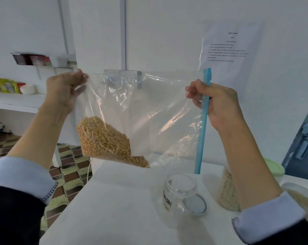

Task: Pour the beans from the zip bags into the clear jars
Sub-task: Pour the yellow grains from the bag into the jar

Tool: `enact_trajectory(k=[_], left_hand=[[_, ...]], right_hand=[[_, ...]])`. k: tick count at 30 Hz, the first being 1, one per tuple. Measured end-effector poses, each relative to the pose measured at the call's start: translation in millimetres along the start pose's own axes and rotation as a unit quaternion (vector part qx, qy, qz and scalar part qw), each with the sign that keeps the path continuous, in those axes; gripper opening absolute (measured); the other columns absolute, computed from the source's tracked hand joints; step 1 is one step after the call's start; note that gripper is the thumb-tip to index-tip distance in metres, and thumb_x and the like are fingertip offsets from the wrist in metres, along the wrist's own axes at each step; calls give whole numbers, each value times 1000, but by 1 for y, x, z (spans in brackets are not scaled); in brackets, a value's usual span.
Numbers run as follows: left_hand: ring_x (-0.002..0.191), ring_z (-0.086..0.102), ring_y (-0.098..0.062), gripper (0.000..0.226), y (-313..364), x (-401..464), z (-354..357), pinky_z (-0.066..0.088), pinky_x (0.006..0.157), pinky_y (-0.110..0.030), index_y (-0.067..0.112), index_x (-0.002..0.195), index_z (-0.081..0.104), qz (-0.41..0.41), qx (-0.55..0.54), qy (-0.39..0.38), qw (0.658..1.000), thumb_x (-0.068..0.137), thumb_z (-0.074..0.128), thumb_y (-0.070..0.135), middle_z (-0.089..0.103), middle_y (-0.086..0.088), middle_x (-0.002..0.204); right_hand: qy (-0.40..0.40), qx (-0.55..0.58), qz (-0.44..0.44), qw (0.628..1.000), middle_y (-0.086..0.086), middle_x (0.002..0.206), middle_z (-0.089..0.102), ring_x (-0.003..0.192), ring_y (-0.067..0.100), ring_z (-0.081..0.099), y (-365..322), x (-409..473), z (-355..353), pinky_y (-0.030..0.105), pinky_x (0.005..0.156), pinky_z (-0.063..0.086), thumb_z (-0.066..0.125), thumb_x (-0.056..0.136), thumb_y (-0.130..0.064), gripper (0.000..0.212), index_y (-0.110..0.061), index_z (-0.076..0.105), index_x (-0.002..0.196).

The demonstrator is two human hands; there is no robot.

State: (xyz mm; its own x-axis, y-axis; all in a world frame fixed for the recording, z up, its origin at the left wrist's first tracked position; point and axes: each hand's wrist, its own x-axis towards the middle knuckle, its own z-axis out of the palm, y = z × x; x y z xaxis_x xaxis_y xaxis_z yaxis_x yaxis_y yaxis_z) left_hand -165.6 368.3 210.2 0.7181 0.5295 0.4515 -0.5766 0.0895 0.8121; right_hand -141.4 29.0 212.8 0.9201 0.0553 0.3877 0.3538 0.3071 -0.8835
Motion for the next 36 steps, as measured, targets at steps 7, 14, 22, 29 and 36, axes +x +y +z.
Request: enact_trajectory(k=[7,14,22,29,36], left_hand=[[68,65,-7,41,2,8,0,49,76,-20,15,54,74,28,-31,-23,999,89,58,1,70,5,65],[82,69,-12,36,8,1,-1,55,82,-31,17,54,71,22,-1,-31,999,89,61,11,69,6,69],[68,67,-12,38,15,-6,14,56,77,-29,15,52,70,36,-12,-17,999,88,60,7,68,4,61],[61,64,-15,47,21,-11,23,55,79,-30,13,43,67,65,-52,-21,996,87,58,-1,64,1,53],[57,60,-22,46,25,-14,28,51,72,-31,12,43,63,86,-83,-18,993,83,59,-10,60,-6,51]], right_hand=[[3,37,14,999,9,90,72,79,19,69,17,-1,-8,22,70,52,65,88,-15,12,-5,69,92],[7,61,27,998,7,89,73,82,20,70,25,-6,-10,23,73,53,65,88,-15,10,-6,69,91],[26,69,37,997,6,93,74,85,18,72,35,-10,-22,23,75,53,63,89,-16,13,-4,68,92],[43,80,35,995,5,88,74,83,18,72,32,-17,-25,24,76,54,64,88,-16,10,-6,68,86],[60,98,43,992,5,88,74,83,17,72,37,-18,-27,23,74,53,64,89,-14,8,-7,68,87]])
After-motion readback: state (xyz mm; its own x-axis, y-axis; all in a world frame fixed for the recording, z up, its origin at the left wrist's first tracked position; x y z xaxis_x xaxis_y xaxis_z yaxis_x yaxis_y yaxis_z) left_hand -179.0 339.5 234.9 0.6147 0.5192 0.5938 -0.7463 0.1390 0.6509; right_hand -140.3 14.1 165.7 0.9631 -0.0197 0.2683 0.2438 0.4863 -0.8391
